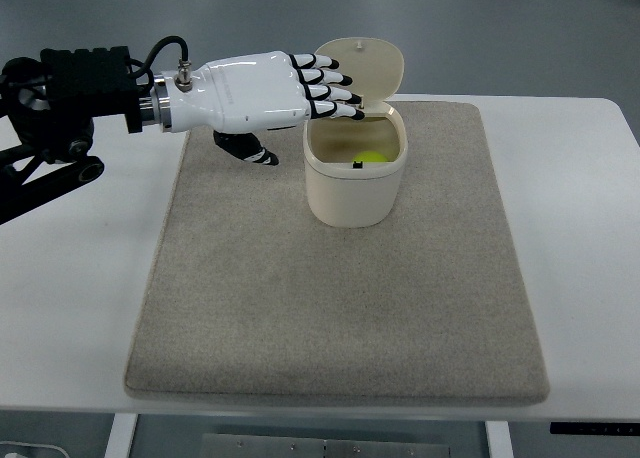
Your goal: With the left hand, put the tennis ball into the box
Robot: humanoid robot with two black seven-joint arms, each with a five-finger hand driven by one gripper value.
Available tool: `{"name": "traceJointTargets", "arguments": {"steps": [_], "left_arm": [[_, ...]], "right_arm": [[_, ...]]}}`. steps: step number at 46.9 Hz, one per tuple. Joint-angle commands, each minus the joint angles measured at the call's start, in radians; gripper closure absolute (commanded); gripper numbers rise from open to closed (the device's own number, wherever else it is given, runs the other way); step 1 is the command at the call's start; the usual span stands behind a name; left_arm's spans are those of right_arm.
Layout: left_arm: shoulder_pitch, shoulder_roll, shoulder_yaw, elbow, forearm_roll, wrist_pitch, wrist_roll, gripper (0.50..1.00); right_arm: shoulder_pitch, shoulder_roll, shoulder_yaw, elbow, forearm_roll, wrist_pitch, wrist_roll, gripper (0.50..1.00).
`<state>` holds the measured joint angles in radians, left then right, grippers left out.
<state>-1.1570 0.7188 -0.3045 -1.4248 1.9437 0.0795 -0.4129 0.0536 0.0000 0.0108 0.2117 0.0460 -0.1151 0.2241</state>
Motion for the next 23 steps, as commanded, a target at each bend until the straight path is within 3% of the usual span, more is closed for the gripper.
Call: {"name": "traceJointTargets", "arguments": {"steps": [1,9,18,23], "left_arm": [[0.002,0.057,0.041,-0.017,-0.080,-0.017,-0.010,0.500],[0.036,0.113,0.062,-0.008,-0.379,-0.033,-0.020,0.500],[0.048,0.108,0.062,0.098,-0.777,-0.219,-0.017,0.500],[0.051,0.099,0.062,0.164,-0.983,-0.274,-0.017,0.500]], "right_arm": [[0.000,0.000,0.000,0.000,0.000,0.000,0.000,0.562],[0.000,0.000,0.000,0.000,0.000,0.000,0.000,0.562],[0.000,0.000,0.000,0.000,0.000,0.000,0.000,0.562],[0.000,0.000,0.000,0.000,0.000,0.000,0.000,0.562]]}}
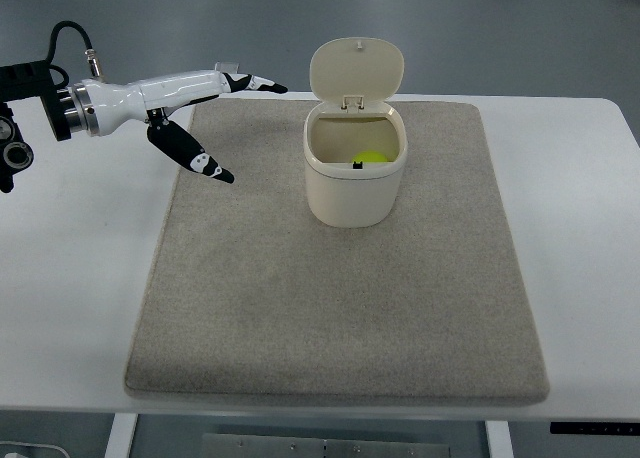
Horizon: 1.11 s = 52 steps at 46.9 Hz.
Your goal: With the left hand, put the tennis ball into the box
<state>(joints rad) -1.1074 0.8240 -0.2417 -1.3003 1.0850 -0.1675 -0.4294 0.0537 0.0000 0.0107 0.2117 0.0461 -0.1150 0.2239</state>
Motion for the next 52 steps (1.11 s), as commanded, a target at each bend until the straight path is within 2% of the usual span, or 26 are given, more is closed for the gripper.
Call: {"name": "traceJointTargets", "arguments": {"steps": [1,15,19,25,28,33,42,45,52], "left_arm": [[0.003,-0.009,-0.001,0.052,-0.161,-0.033,0.000,0.500],[0.074,-0.115,-0.002,0.211,-0.597,-0.076,0.003,0.500],[0.081,-0.132,-0.005,0.248,-0.694,-0.125,0.006,0.500],[0.109,-0.178,-0.004,0.332,-0.842,-0.251,0.023,0.500],[0.118,-0.197,-0.005,0.369,-0.898,-0.279,0.053,0.500],[0.121,-0.198,-0.011,0.403,-0.997,-0.280,0.135,0.500],[0.121,-0.200,-0.013,0.429,-1.255,-0.288,0.330,0.500],[0.121,-0.200,-0.016,0.431,-1.277,-0.284,0.357,0.500],[0.121,-0.197,-0.025,0.429,-1.290,-0.290,0.362,0.500]], "right_arm": [[0.000,0.000,0.000,0.000,0.000,0.000,0.000,0.562],[0.000,0.000,0.000,0.000,0.000,0.000,0.000,0.562],[0.000,0.000,0.000,0.000,0.000,0.000,0.000,0.562],[0.002,0.000,0.000,0.000,0.000,0.000,0.000,0.562],[0.000,0.000,0.000,0.000,0.000,0.000,0.000,0.562],[0.000,0.000,0.000,0.000,0.000,0.000,0.000,0.562],[0.000,0.000,0.000,0.000,0.000,0.000,0.000,0.562],[0.000,0.000,0.000,0.000,0.000,0.000,0.000,0.562],[0.000,0.000,0.000,0.000,0.000,0.000,0.000,0.562]]}}
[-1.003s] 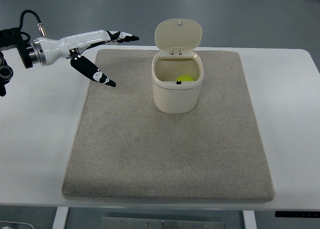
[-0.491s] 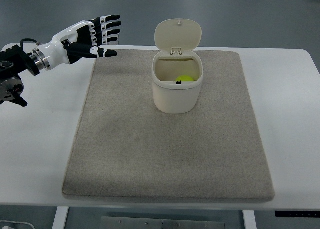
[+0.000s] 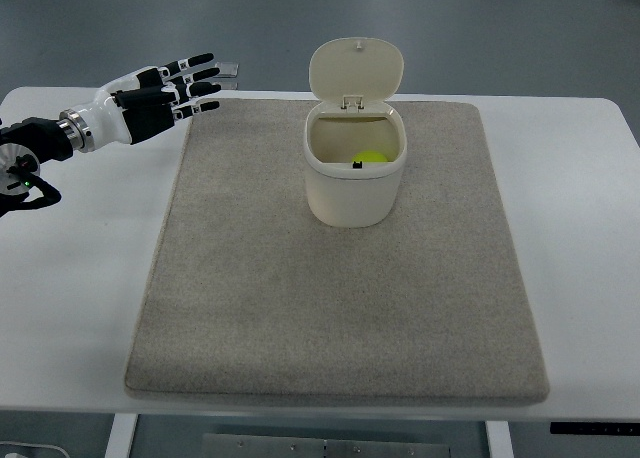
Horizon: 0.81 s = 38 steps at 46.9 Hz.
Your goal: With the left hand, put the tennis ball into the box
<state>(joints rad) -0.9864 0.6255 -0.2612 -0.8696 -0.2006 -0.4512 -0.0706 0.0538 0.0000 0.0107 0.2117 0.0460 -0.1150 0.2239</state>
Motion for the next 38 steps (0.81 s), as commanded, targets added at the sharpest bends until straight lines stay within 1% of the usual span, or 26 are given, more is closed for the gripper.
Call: {"name": "traceJointTargets", "arguments": {"steps": [1,17,38], "left_arm": [[0.002,0.003,-0.010,-0.002,-0.006,-0.007,0.005,0.500],[0.046,0.002,-0.070,-0.006,-0.005,-0.014,0.008,0.500],[0.046,0.002,-0.073,-0.005,-0.005,-0.012,0.006,0.500]], "right_arm": [[0.000,0.000,0.000,0.000,0.000,0.000,0.000,0.562],[0.000,0.000,0.000,0.000,0.000,0.000,0.000,0.562],[0.000,0.000,0.002,0.011,0.008,0.006,0.000,0.562]]}}
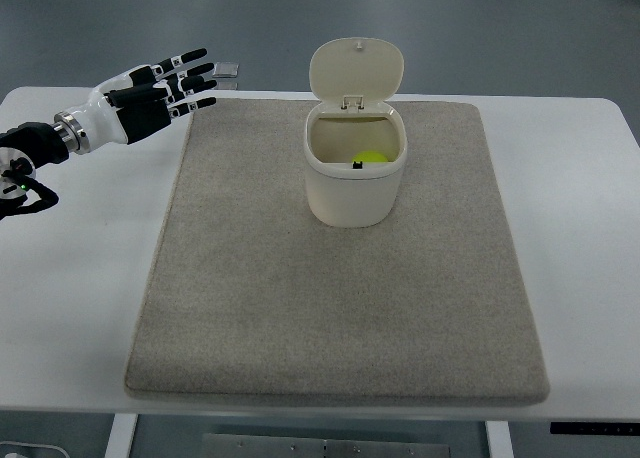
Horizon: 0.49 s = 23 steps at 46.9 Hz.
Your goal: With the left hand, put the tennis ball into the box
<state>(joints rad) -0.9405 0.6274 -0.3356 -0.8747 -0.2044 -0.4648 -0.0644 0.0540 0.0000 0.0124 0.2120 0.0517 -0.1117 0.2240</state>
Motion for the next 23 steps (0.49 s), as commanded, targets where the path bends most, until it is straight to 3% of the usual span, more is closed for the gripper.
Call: {"name": "traceJointTargets", "arguments": {"steps": [1,23], "left_arm": [[0.000,0.000,0.001,0.000,-0.001,0.002,0.000,0.500],[0.000,0.006,-0.014,-0.006,-0.001,0.002,-0.002,0.500]], "right_arm": [[0.000,0.000,0.000,0.013,0.000,0.004,0.000,0.562],[-0.002,0.000,0.000,0.024,0.002,0.049,0.000,0.562]]}}
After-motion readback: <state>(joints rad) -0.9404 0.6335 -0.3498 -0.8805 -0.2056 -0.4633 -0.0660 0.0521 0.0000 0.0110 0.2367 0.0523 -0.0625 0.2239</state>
